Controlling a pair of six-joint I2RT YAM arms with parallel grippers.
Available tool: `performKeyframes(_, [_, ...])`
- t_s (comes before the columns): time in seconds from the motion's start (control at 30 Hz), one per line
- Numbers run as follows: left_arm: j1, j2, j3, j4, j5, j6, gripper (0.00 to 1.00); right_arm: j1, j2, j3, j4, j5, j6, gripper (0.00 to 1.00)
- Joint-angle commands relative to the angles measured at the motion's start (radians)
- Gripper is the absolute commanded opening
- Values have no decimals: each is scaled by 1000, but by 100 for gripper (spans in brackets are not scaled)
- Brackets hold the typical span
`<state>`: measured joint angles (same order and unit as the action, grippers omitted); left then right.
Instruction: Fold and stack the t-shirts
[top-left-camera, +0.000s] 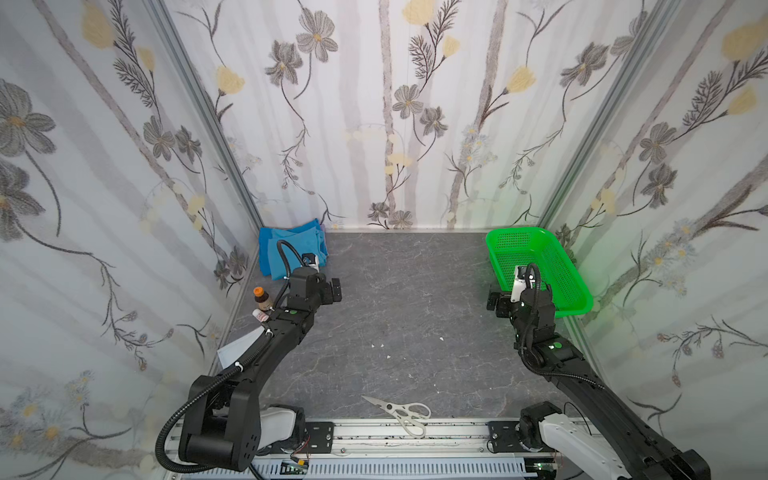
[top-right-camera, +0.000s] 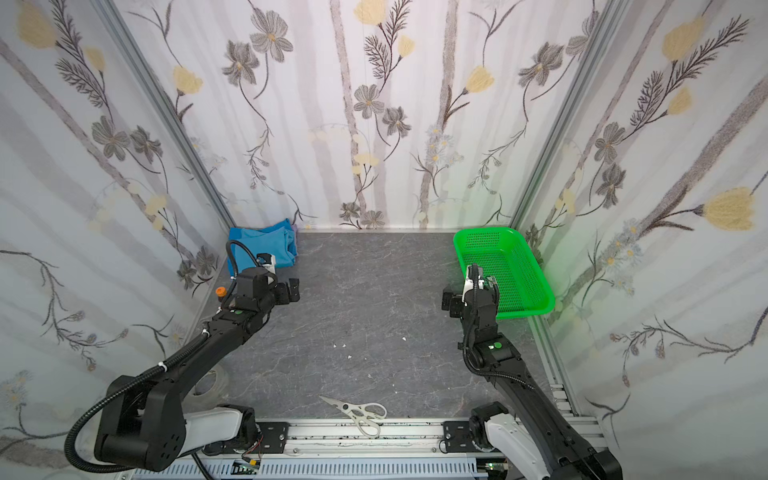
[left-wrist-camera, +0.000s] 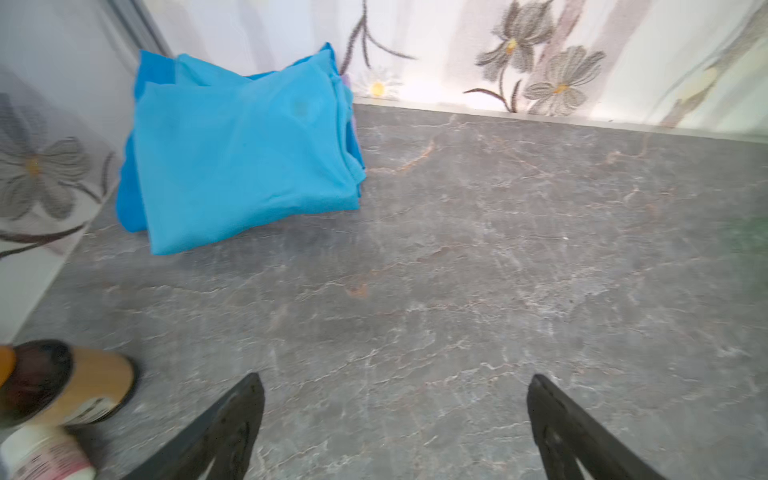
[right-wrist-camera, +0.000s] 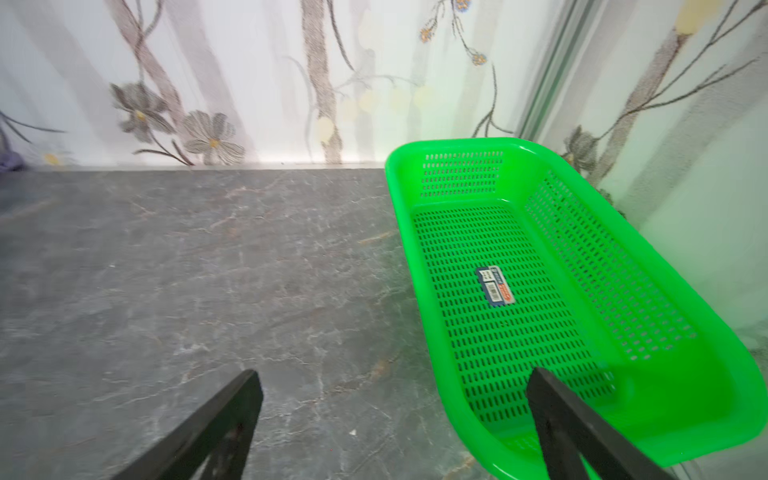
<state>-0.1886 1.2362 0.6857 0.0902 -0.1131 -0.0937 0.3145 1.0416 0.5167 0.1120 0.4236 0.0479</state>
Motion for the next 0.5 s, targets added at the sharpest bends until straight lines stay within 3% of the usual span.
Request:
performKeyframes(0.0, [-4, -42, -60, 141, -203, 43, 100, 0, 12, -106, 354, 97, -139, 100])
performKeyframes(0.13, [-23, -69, -157, 239, -322, 98, 100, -25, 47, -203, 580, 100, -178, 100])
performKeyframes(0.23, [-22, -35, -222, 370, -326, 145, 100, -69, 65, -270, 705, 44, -158, 100])
performKeyframes(0.47, [98, 32, -380, 637, -82, 54, 100, -144, 120, -392, 947, -94, -109, 100])
